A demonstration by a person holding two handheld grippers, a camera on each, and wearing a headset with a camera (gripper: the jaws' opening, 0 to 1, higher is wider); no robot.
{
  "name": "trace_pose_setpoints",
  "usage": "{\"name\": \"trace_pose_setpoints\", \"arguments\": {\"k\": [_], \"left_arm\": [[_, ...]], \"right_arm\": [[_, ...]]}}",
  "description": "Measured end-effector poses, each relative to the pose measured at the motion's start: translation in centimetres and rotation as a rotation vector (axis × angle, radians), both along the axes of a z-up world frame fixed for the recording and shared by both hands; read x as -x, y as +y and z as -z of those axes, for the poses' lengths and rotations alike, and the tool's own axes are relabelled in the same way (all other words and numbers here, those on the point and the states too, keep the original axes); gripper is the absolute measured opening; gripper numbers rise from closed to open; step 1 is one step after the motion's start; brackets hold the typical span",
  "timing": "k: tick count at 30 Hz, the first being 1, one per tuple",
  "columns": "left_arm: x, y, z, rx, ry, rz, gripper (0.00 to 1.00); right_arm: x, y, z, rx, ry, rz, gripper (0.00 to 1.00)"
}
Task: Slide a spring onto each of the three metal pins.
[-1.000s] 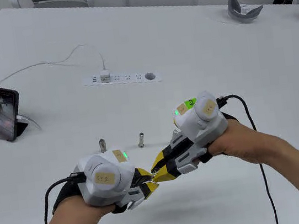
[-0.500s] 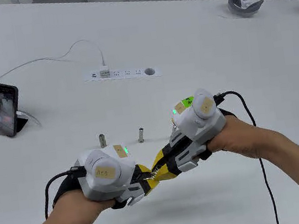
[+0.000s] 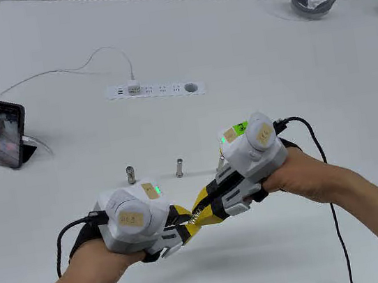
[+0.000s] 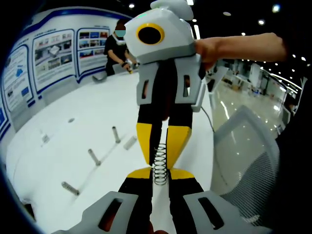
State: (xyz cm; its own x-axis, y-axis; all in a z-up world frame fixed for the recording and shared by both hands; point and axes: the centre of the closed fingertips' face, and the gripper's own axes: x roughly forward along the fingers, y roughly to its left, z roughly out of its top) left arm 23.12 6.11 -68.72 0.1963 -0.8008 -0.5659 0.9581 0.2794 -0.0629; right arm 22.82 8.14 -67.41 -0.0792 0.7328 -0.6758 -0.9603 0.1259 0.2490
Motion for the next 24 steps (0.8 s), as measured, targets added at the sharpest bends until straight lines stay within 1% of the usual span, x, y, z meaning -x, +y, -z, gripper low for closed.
{"name": "trace_pose_setpoints", "arguments": {"k": [4,6,9,14,18,20,24], "left_arm": [[-0.2,0.3,0.1,0.007,0.010,-0.017,0.14],[-0.4,0.5,0.1,0.002,0.008,-0.027,0.15],[-0.7,1.0,0.2,0.004,0.013,-0.046,0.18],[-0.9,1.8,0.3,0.016,0.028,-0.073,0.21],[-1.1,2.2,0.3,0.023,0.035,-0.093,0.24],[-1.3,2.5,0.3,0.024,0.035,-0.105,0.25],[-1.6,2.9,0.2,0.038,0.046,-0.135,0.26]], "right_arm": [[-0.1,0.1,0.1,-0.003,0.004,0.007,0.12],[-0.3,0.1,0.1,-0.006,0.006,0.019,0.12],[-0.4,0.0,-0.1,-0.016,0.009,0.032,0.12],[-0.9,-0.3,-0.1,-0.010,0.002,0.055,0.12],[-1.3,-0.7,-0.2,-0.013,0.008,0.084,0.12],[-1.5,-0.8,-0.2,-0.012,0.006,0.095,0.12],[-1.9,-1.1,-0.1,-0.005,0.000,0.114,0.12]]}}
